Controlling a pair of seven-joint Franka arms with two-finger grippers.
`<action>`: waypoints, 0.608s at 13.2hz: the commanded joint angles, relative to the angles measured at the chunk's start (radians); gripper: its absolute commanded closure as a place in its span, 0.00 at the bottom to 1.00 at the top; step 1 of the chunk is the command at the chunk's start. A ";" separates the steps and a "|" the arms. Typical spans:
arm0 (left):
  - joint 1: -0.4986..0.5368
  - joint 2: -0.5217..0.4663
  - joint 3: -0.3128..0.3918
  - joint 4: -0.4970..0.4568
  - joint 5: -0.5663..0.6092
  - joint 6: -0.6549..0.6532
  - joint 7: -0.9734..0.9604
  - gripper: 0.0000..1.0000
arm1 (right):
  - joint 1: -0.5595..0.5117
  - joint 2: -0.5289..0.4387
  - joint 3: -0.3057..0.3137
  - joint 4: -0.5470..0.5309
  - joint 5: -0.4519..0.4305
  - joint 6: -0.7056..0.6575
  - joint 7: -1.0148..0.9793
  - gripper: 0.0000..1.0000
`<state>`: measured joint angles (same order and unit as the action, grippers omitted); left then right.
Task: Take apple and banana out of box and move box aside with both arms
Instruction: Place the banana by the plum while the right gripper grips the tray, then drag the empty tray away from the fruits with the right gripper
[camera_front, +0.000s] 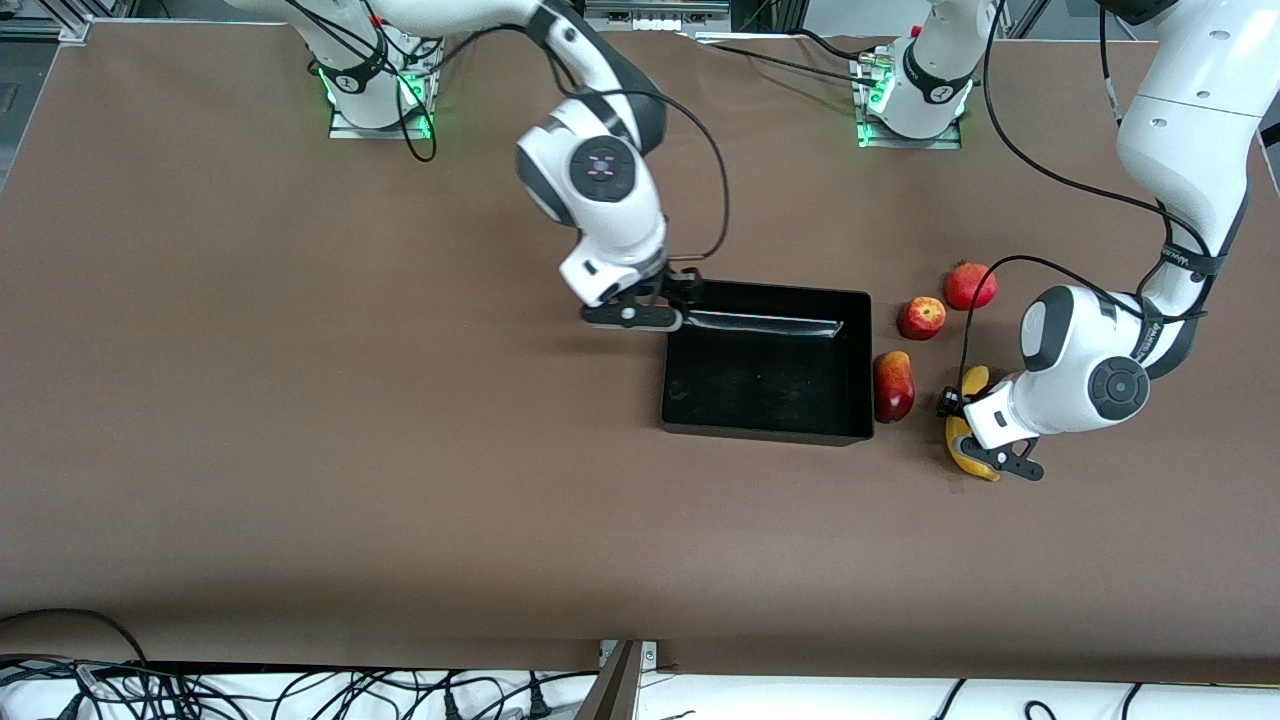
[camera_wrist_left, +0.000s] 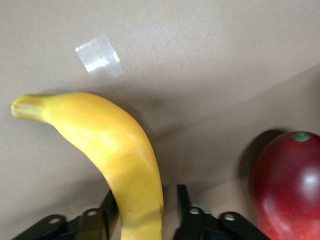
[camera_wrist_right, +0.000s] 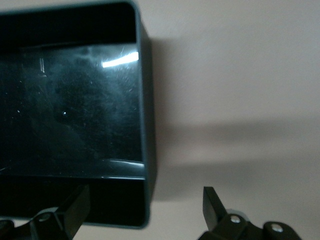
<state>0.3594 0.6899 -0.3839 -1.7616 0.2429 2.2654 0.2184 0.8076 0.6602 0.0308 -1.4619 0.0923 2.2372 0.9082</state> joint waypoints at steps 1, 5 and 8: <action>0.000 -0.105 -0.013 0.029 0.027 -0.104 0.010 0.00 | 0.050 0.078 -0.026 0.046 -0.042 0.030 0.077 0.00; -0.010 -0.188 -0.029 0.219 0.012 -0.413 0.007 0.00 | 0.048 0.099 -0.029 0.045 -0.051 0.032 0.066 0.45; -0.010 -0.213 -0.062 0.382 0.007 -0.648 0.001 0.00 | 0.044 0.105 -0.034 0.045 -0.075 0.032 0.040 1.00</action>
<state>0.3546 0.4734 -0.4299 -1.4802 0.2429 1.7515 0.2196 0.8494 0.7481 0.0028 -1.4470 0.0339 2.2772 0.9599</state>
